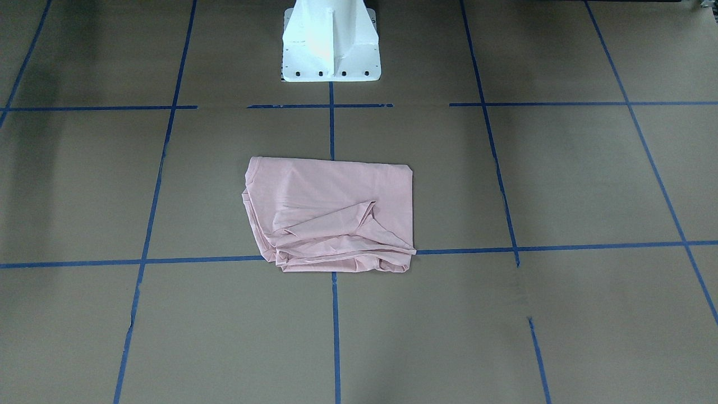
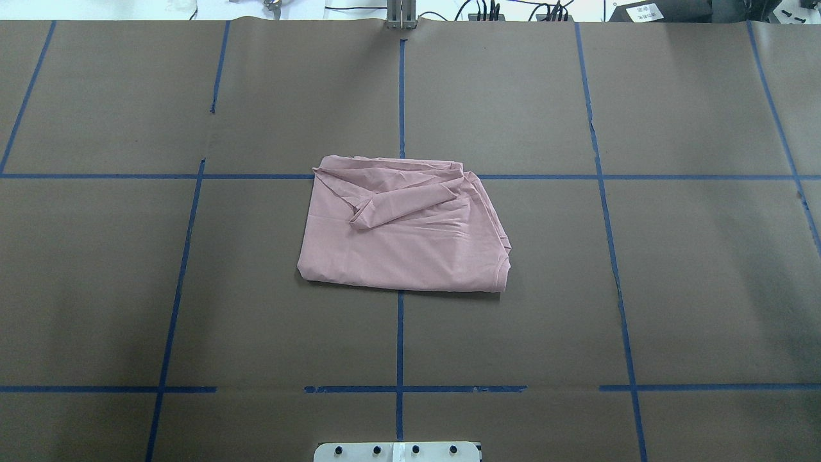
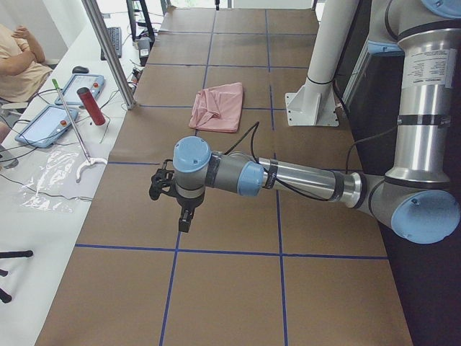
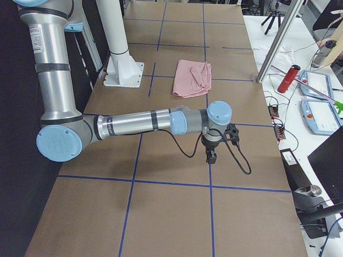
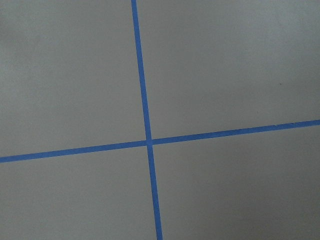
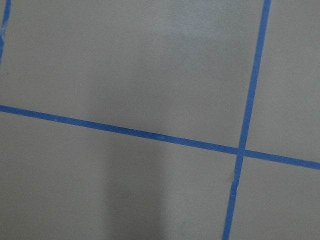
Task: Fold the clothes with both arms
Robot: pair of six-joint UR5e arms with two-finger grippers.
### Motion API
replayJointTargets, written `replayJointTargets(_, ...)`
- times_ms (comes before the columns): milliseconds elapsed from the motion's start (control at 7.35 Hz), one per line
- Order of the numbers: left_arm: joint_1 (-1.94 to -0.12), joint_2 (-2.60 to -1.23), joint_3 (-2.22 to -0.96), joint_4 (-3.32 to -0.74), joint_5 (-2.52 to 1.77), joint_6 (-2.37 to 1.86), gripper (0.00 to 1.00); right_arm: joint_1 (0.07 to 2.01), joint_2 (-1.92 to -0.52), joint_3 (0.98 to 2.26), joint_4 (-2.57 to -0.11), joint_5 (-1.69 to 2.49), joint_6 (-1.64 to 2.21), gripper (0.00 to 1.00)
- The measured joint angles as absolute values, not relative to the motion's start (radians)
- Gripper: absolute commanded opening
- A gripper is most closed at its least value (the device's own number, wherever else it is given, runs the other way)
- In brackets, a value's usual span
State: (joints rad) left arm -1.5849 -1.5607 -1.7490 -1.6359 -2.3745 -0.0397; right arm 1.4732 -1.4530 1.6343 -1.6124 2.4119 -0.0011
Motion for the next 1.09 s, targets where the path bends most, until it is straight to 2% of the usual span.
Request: replayJointTargets(1089, -1.585, -1.553, -1.748, -1.639, -2.38, -0.038, 1.0, 1.433, -1.409, 1.611, -1.614, 2.419, -0.001, 1.0)
